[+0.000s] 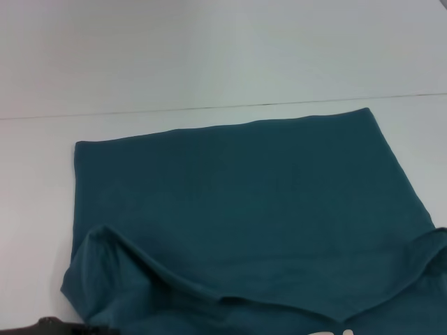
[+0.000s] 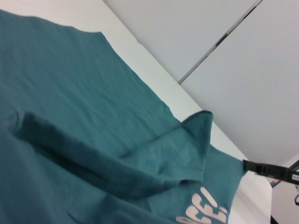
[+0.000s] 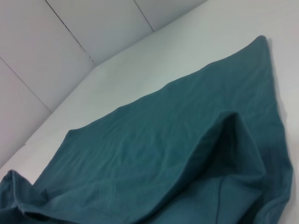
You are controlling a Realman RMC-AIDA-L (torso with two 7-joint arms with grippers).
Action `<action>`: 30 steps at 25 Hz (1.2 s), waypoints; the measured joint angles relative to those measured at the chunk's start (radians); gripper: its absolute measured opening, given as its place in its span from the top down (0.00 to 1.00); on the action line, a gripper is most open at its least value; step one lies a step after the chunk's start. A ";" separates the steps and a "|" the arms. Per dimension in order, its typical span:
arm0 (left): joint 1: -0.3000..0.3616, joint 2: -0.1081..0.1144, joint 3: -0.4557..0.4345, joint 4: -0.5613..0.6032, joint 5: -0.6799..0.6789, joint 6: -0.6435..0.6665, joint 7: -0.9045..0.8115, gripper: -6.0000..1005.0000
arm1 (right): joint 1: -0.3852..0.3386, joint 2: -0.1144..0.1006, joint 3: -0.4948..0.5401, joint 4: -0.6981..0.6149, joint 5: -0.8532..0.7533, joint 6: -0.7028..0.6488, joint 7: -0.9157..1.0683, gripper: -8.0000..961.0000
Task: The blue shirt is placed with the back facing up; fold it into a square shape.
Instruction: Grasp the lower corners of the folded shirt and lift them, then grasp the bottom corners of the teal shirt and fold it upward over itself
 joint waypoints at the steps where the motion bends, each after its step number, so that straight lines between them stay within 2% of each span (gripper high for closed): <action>1: -0.004 0.003 -0.002 0.001 0.000 0.000 0.000 0.97 | -0.006 0.006 0.011 0.000 -0.010 -0.006 -0.009 0.97; 7: -0.022 0.015 -0.012 0.004 0.000 -0.007 -0.001 0.96 | -0.039 0.034 0.065 0.000 -0.058 -0.028 -0.065 0.97; 14: -0.041 0.021 -0.025 -0.002 0.000 -0.020 -0.003 0.96 | -0.055 0.033 0.168 0.002 -0.088 -0.087 -0.097 0.97; 21: -0.079 0.025 -0.060 -0.008 -0.011 -0.076 -0.008 0.96 | 0.056 0.015 0.188 0.000 -0.089 -0.079 -0.065 0.97; 25: -0.141 0.032 -0.127 -0.014 -0.013 -0.120 -0.010 0.95 | 0.138 -0.004 0.219 0.004 -0.086 -0.041 -0.041 0.97; 30: -0.226 0.051 -0.152 -0.042 -0.042 -0.236 -0.035 0.95 | 0.243 -0.016 0.247 0.009 -0.082 0.045 -0.016 0.97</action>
